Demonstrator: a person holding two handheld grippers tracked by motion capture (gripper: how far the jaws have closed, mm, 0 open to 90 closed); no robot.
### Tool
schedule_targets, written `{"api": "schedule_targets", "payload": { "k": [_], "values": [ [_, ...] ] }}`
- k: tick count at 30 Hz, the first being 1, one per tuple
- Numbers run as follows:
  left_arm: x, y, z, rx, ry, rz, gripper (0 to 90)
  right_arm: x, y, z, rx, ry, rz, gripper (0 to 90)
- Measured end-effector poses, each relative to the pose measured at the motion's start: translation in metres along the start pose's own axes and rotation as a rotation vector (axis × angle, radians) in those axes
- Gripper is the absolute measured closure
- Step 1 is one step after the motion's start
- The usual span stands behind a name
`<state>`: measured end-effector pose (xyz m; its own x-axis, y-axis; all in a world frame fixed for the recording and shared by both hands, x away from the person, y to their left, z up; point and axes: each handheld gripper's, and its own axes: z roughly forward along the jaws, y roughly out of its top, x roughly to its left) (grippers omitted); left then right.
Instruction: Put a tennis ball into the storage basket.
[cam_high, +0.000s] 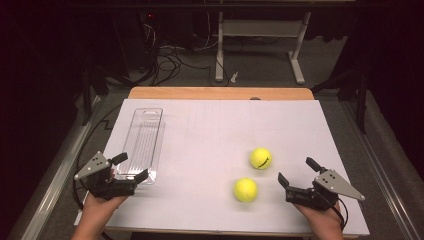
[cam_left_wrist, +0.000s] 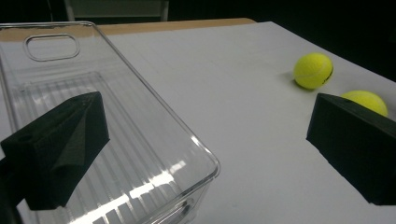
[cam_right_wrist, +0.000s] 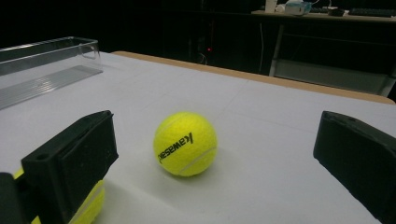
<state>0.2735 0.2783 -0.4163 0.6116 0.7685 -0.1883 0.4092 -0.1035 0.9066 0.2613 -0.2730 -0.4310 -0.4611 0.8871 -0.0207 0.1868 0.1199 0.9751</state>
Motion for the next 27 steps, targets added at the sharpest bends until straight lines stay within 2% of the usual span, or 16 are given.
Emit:
{"api": "schedule_targets", "payload": {
  "k": [2, 3, 5, 6, 10, 12, 13, 18, 23, 27],
  "values": [
    [0.001, 0.000, -0.001, 0.000, -0.004, -0.003, 0.3, 0.001, 0.000, 0.000, 0.001, 0.000, -0.001, 0.3],
    [0.005, 0.000, -0.004, -0.008, 0.016, 0.004, 0.3, 0.001, 0.000, 0.000, 0.002, 0.003, -0.007, 0.3],
    [0.008, 0.000, -0.005, -0.017, 0.005, 0.009, 0.3, 0.002, 0.000, 0.001, 0.004, 0.006, -0.011, 0.3],
    [0.008, -0.002, -0.008, -0.007, 0.021, -0.015, 0.3, 0.002, 0.000, 0.001, 0.004, 0.006, -0.010, 0.3],
    [0.013, -0.003, -0.012, -0.015, 0.038, -0.016, 0.3, 0.001, -0.001, 0.001, 0.006, 0.005, -0.009, 0.3],
    [0.017, -0.004, -0.015, -0.029, 0.049, -0.053, 0.3, 0.001, -0.001, 0.001, 0.007, 0.006, -0.009, 0.3],
    [0.018, -0.003, -0.016, -0.028, 0.055, -0.056, 0.3, 0.000, -0.001, 0.001, 0.006, 0.005, -0.010, 0.3],
    [0.022, -0.006, -0.021, -0.042, 0.076, -0.031, 0.3, 0.000, -0.001, 0.000, 0.006, 0.004, -0.007, 0.3],
    [0.034, -0.009, -0.030, -0.056, 0.086, -0.079, 0.3, 0.000, -0.001, 0.000, 0.006, 0.003, -0.005, 0.3],
    [0.043, -0.012, -0.037, -0.048, 0.095, -0.105, 0.3, -0.001, -0.001, 0.000, 0.005, 0.003, -0.004, 0.3]
  ]
}}
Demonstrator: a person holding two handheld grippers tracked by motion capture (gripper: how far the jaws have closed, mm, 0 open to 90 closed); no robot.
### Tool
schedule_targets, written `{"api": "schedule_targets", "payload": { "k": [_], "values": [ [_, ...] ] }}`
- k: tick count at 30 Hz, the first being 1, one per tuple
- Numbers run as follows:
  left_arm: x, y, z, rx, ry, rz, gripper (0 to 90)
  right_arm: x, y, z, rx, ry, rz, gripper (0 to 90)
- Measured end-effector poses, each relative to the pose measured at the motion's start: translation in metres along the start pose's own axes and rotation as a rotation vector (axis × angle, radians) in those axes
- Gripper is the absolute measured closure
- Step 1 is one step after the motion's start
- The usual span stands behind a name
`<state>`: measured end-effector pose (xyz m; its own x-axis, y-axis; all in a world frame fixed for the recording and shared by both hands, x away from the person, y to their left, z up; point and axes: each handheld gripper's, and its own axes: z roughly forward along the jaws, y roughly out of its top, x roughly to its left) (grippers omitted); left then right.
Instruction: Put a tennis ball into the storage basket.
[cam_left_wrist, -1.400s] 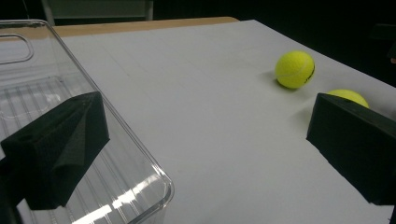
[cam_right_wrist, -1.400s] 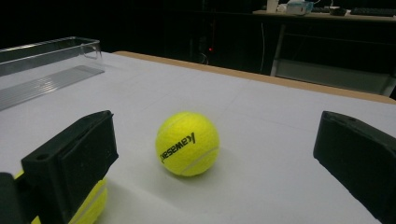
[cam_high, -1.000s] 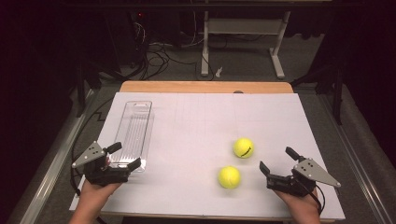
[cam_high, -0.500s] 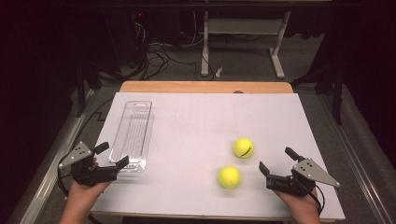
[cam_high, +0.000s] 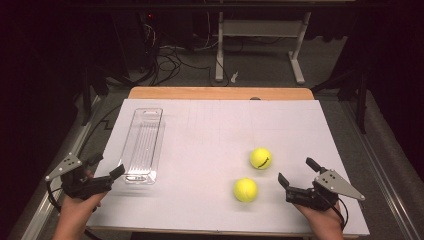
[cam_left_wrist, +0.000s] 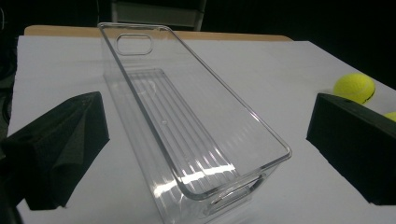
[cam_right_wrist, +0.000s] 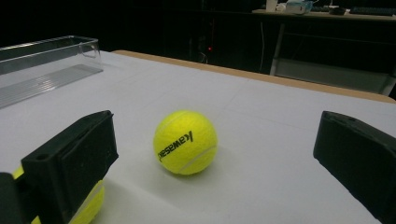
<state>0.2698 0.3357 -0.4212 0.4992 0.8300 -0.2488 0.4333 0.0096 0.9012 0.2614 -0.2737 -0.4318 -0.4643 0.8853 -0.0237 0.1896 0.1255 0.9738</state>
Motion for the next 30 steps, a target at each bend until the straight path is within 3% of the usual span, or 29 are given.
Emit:
{"api": "schedule_targets", "payload": {
  "k": [6, 11, 13, 19, 30],
  "values": [
    [0.004, 0.000, -0.001, 0.025, 0.014, -0.008, 0.3, 0.001, -0.001, 0.001, 0.003, 0.003, 0.000, 0.3],
    [0.003, 0.000, 0.003, 0.100, 0.007, -0.001, 0.3, 0.002, -0.001, 0.002, 0.009, 0.004, 0.000, 0.3],
    [0.003, -0.001, 0.004, 0.106, 0.008, 0.005, 0.3, 0.001, -0.002, 0.002, 0.008, 0.005, 0.001, 0.3],
    [0.002, -0.002, 0.009, 0.175, 0.038, 0.017, 0.3, 0.001, -0.002, 0.003, 0.009, 0.006, 0.001, 0.3],
    [0.004, -0.006, 0.014, 0.246, 0.052, 0.023, 0.8, 0.001, -0.002, 0.003, 0.016, 0.006, -0.006, 0.3]
  ]
}}
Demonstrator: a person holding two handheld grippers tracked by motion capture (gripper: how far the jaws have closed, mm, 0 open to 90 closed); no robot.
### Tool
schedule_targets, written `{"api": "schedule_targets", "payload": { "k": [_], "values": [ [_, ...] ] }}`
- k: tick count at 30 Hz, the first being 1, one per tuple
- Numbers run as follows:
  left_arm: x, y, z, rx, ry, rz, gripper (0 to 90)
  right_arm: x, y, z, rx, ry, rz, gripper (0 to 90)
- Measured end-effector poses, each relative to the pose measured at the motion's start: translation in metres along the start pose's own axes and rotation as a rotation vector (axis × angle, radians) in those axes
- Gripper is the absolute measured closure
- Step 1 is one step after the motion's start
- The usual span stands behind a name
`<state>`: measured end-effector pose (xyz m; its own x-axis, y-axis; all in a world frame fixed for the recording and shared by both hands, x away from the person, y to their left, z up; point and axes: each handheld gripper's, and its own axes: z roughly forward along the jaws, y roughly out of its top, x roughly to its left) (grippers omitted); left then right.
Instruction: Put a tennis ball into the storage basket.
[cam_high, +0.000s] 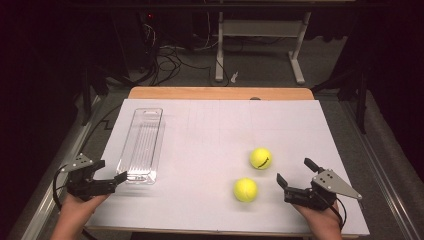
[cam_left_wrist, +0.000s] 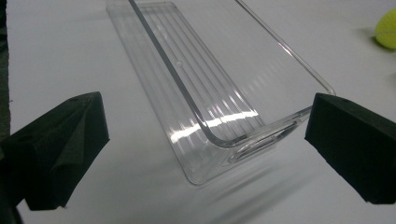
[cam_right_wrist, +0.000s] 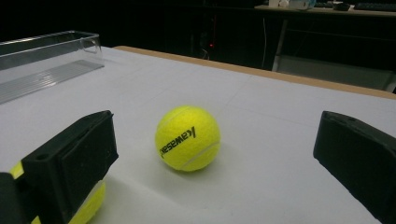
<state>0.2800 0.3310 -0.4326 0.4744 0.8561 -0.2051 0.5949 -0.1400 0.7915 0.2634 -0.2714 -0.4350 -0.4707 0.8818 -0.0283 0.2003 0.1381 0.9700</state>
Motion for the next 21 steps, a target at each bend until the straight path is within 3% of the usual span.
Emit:
{"api": "schedule_targets", "payload": {
  "k": [13, 15, 21],
  "values": [
    [-0.005, -0.002, 0.010, 0.125, -0.012, 0.039, 0.8, 0.000, -0.001, 0.000, 0.004, -0.004, 0.005, 0.3],
    [-0.005, -0.002, 0.011, 0.129, -0.013, 0.037, 0.8, -0.001, -0.001, 0.000, 0.003, -0.004, 0.004, 0.3],
    [-0.005, -0.004, 0.017, 0.206, -0.006, 0.030, 0.8, -0.002, 0.000, -0.001, 0.000, -0.004, 0.005, 0.3]
  ]
}}
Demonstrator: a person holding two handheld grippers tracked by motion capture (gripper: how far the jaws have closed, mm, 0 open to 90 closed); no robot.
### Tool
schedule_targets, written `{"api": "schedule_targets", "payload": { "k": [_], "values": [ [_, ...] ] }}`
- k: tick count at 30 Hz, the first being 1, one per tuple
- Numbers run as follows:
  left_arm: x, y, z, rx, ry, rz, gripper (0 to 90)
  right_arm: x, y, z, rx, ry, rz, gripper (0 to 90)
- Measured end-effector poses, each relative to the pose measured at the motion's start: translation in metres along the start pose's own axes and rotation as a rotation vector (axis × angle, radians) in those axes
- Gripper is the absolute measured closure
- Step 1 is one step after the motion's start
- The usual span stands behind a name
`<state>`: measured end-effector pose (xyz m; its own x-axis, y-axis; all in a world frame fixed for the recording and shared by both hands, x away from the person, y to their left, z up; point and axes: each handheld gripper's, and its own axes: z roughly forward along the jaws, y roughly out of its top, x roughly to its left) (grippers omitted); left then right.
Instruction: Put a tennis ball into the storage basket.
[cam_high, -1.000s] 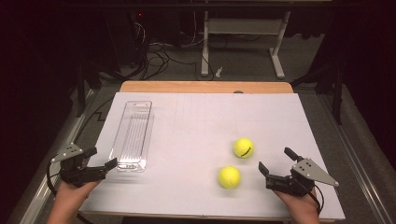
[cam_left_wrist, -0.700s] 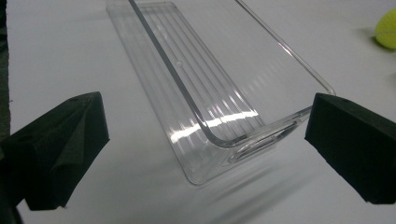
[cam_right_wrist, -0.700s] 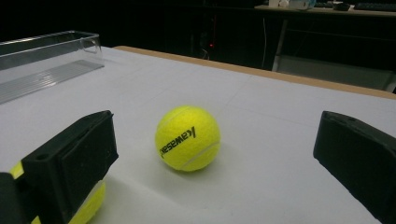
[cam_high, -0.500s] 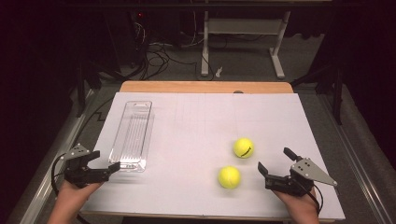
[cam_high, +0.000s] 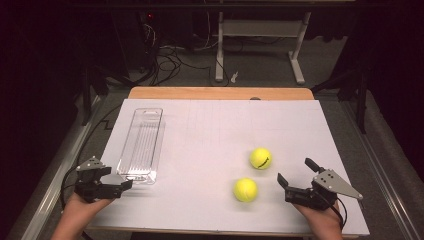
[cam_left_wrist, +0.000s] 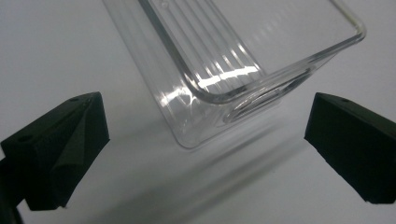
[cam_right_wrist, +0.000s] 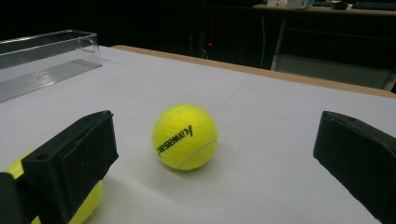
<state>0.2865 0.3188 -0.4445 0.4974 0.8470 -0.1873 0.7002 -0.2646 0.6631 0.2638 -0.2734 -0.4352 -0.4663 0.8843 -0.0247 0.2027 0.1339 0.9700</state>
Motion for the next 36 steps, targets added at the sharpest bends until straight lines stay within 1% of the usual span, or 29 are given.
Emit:
{"api": "schedule_targets", "payload": {
  "k": [1, 3, 5, 7, 8, 9, 10, 11, 12, 13, 14, 15, 16, 19, 21, 23, 26, 27, 30, 31, 33, 34, 35, 36],
  "values": [
    [0.000, 0.000, 0.002, 0.024, 0.002, 0.000, 0.9, 0.000, 0.000, 0.000, 0.000, 0.000, 0.000, 0.3],
    [0.000, 0.000, 0.003, 0.042, 0.004, -0.006, 0.8, 0.000, 0.000, 0.000, 0.000, 0.000, 0.000, 0.3],
    [0.000, 0.000, 0.004, 0.048, 0.001, -0.006, 0.8, 0.000, 0.000, 0.000, 0.001, 0.001, 0.000, 0.3],
    [0.000, 0.000, 0.005, 0.067, -0.003, -0.014, 0.9, 0.000, 0.000, 0.000, 0.002, 0.002, 0.002, 0.3],
    [0.000, 0.000, 0.006, 0.077, -0.003, -0.012, 0.9, 0.000, 0.000, 0.000, 0.002, 0.002, 0.002, 0.3],
    [0.000, 0.000, 0.006, 0.077, -0.003, -0.012, 0.8, 0.000, 0.000, 0.000, 0.002, 0.002, 0.002, 0.3],
    [-0.001, 0.000, 0.007, 0.095, -0.005, -0.014, 0.8, 0.000, -0.001, 0.001, 0.004, 0.003, 0.002, 0.3],
    [-0.001, 0.000, 0.007, 0.095, -0.005, -0.014, 0.9, 0.000, -0.001, 0.001, 0.003, 0.004, 0.002, 0.3],
    [-0.002, 0.000, 0.010, 0.124, -0.006, -0.010, 0.9, 0.001, -0.001, 0.001, 0.004, 0.004, 0.003, 0.3],
    [-0.003, 0.000, 0.011, 0.134, -0.004, -0.011, 0.9, 0.000, -0.001, 0.001, 0.005, 0.004, 0.003, 0.3],
    [-0.003, 0.000, 0.011, 0.134, -0.004, -0.011, 0.9, 0.000, -0.001, 0.001, 0.004, 0.004, 0.000, 0.3],
    [-0.004, 0.000, 0.013, 0.169, -0.003, -0.008, 0.9, 0.000, -0.001, 0.001, 0.004, 0.005, 0.000, 0.3],
    [-0.004, 0.000, 0.013, 0.169, -0.003, -0.008, 0.9, 0.000, -0.001, 0.001, 0.005, 0.005, 0.003, 0.3],
    [-0.005, 0.000, 0.016, 0.201, -0.006, -0.009, 0.9, 0.000, -0.001, 0.001, 0.006, 0.007, 0.002, 0.3],
    [-0.005, 0.000, 0.016, 0.209, -0.006, -0.007, 0.9, 0.000, -0.001, 0.001, 0.006, 0.007, 0.002, 0.3],
    [-0.008, 0.001, 0.018, 0.232, 0.006, 0.008, 0.9, 0.000, -0.002, 0.002, 0.007, 0.009, 0.002, 0.3],
    [-0.011, 0.002, 0.020, 0.262, 0.016, 0.011, 0.9, 0.000, -0.002, 0.002, 0.009, 0.009, 0.004, 0.3],
    [-0.011, 0.002, 0.020, 0.262, 0.016, 0.011, 0.8, 0.000, -0.002, 0.002, 0.009, 0.009, 0.004, 0.3],
    [-0.014, 0.003, 0.023, 0.292, 0.012, -0.001, 0.9, 0.001, -0.002, 0.002, 0.012, 0.008, 0.004, 0.3],
    [-0.017, 0.004, 0.024, 0.319, 0.037, -0.017, 0.8, 0.001, -0.002, 0.000, 0.009, 0.001, 0.014, 0.3],
    [-0.018, 0.006, 0.024, 0.325, 0.044, -0.022, 0.8, 0.000, -0.002, 0.000, 0.006, 0.001, 0.017, 0.3],
    [-0.021, 0.012, 0.023, 0.326, 0.050, -0.039, 0.8, -0.001, -0.002, 0.000, 0.003, 0.002, 0.015, 0.3],
    [-0.021, 0.012, 0.023, 0.326, 0.050, -0.039, 0.8, -0.001, -0.002, 0.000, 0.006, 0.002, 0.015, 0.3],
    [-0.022, 0.015, 0.021, 0.344, 0.059, -0.034, 0.9, -0.002, -0.003, 0.001, 0.011, 0.003, 0.020, 0.3]
  ]
}}
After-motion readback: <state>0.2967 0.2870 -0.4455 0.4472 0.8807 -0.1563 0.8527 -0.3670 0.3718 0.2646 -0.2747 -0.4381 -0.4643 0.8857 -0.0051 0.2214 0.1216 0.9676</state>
